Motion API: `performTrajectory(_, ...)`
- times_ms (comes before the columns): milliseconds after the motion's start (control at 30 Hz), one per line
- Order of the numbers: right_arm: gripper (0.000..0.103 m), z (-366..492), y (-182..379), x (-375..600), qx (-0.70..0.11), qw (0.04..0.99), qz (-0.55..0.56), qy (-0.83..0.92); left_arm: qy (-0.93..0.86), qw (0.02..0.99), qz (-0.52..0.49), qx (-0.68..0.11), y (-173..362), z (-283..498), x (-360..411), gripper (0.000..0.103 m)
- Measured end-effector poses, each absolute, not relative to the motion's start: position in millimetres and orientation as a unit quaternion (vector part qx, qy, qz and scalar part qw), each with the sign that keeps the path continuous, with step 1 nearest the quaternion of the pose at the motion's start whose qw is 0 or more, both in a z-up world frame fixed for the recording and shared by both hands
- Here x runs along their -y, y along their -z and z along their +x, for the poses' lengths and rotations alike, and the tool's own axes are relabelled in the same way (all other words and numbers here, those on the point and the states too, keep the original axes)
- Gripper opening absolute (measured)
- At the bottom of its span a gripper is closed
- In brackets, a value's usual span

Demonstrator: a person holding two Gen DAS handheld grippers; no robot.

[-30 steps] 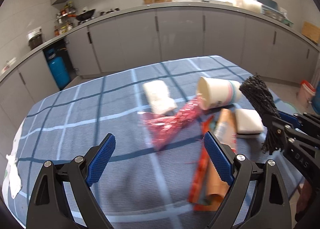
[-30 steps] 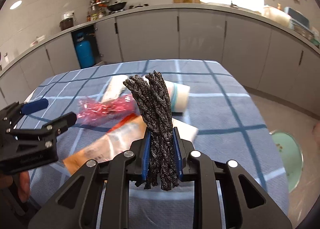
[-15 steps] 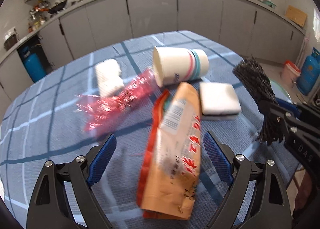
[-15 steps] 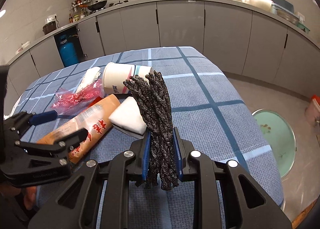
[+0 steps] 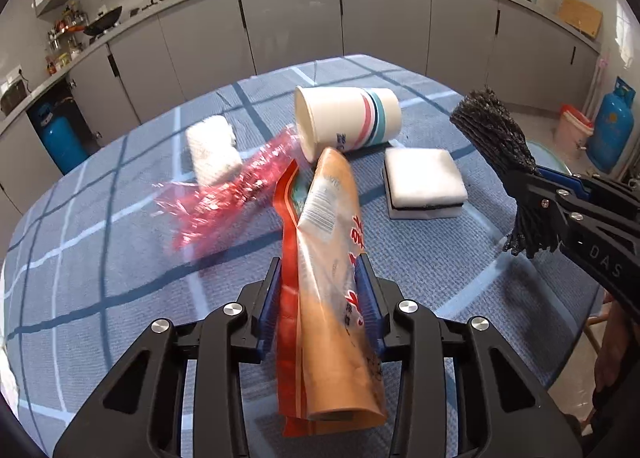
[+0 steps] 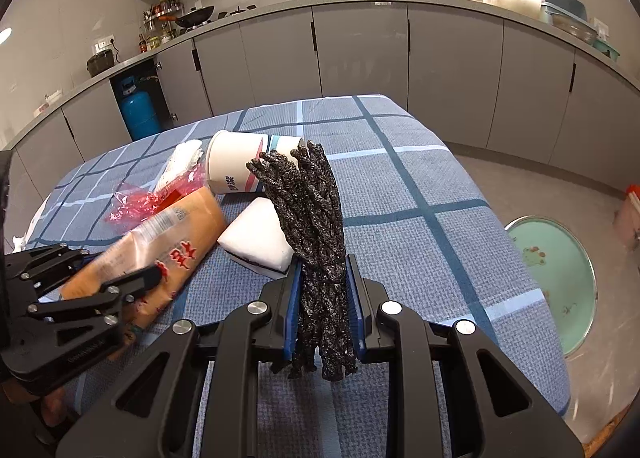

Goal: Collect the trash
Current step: 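Grasp the orange snack bag with left gripper while right gripper grasps black scrubber, then carry the snack bag and black scrubber in both grippers over the bucket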

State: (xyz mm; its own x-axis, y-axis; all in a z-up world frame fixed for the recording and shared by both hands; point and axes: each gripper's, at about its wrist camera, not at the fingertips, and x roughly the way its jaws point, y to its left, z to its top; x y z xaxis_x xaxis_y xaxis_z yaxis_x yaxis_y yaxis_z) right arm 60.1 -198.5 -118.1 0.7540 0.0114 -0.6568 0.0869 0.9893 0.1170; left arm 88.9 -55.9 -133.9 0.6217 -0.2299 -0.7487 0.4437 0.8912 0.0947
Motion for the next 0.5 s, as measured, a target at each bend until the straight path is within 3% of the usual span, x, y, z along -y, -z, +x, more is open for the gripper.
performTrajectory(500,0.022,59.7,108.6,224.9,-0.350,0.932,0.078,0.057,0.164,0.922,0.163,-0.309,81.6,89.0,70.4,0.037)
